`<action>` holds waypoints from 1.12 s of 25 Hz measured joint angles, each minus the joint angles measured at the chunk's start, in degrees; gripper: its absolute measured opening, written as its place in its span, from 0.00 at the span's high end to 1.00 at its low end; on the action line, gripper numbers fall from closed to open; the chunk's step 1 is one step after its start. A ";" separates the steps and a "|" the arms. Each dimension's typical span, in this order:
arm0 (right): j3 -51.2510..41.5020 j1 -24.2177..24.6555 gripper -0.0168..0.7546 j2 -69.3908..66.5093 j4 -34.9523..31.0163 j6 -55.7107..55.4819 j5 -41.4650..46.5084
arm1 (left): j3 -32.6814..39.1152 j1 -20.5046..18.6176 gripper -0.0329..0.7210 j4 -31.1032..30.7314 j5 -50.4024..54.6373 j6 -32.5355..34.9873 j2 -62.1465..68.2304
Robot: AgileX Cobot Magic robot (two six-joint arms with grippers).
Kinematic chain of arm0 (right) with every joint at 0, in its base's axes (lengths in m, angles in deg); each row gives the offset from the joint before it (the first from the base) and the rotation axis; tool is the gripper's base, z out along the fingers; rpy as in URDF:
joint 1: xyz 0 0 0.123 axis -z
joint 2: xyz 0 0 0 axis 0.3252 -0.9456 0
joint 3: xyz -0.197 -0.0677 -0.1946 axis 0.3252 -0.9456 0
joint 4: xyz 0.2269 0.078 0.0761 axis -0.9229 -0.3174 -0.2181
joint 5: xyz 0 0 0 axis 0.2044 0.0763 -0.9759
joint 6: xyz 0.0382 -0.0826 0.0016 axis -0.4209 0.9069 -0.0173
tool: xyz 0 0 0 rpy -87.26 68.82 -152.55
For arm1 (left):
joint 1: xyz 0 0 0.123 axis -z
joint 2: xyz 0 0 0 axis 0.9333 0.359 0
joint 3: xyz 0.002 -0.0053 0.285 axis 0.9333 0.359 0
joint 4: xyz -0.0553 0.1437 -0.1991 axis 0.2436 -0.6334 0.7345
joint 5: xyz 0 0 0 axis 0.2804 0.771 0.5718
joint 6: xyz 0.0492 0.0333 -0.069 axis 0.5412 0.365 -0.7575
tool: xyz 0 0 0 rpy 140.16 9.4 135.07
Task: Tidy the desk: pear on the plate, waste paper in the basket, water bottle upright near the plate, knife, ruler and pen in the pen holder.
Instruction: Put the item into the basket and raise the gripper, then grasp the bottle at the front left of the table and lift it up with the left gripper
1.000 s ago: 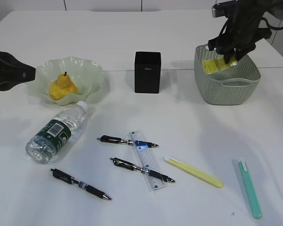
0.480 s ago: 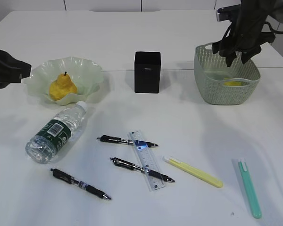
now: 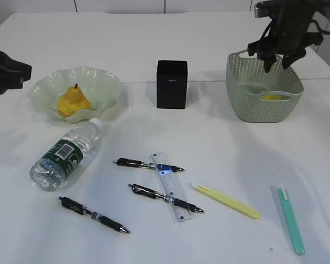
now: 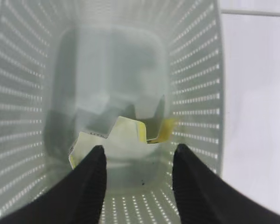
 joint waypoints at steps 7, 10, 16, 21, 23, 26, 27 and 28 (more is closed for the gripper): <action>0.00 0.00 0.52 4.57 -0.53 -0.78 0.00 | 0.00 0.00 0.64 0.00 -0.26 0.00 -0.13; 0.00 0.00 0.52 5.54 -1.61 -0.82 0.00 | 0.00 0.00 0.64 0.00 -0.26 0.00 -0.40; 0.00 0.00 0.52 7.16 -1.96 -0.91 0.36 | 0.00 0.00 0.64 0.00 -0.28 0.00 -2.26; 0.00 0.00 0.52 7.99 -3.09 -0.95 0.36 | 0.00 0.00 0.64 0.00 -0.28 0.00 -4.04; -0.23 0.00 0.52 8.80 -3.61 -0.95 0.36 | 0.00 0.00 0.64 0.00 -0.28 0.00 -5.05; -0.35 0.00 0.52 10.38 -3.93 -0.95 0.36 | 0.00 0.00 0.64 0.00 -0.38 0.00 -6.21; -0.46 0.00 0.52 11.14 -3.93 -0.95 0.36 | 0.00 0.00 0.64 0.00 -0.38 0.00 -6.48; -0.74 0.00 0.52 11.73 -3.93 -0.95 0.36 | 0.00 0.00 0.64 0.00 -0.38 0.00 -6.59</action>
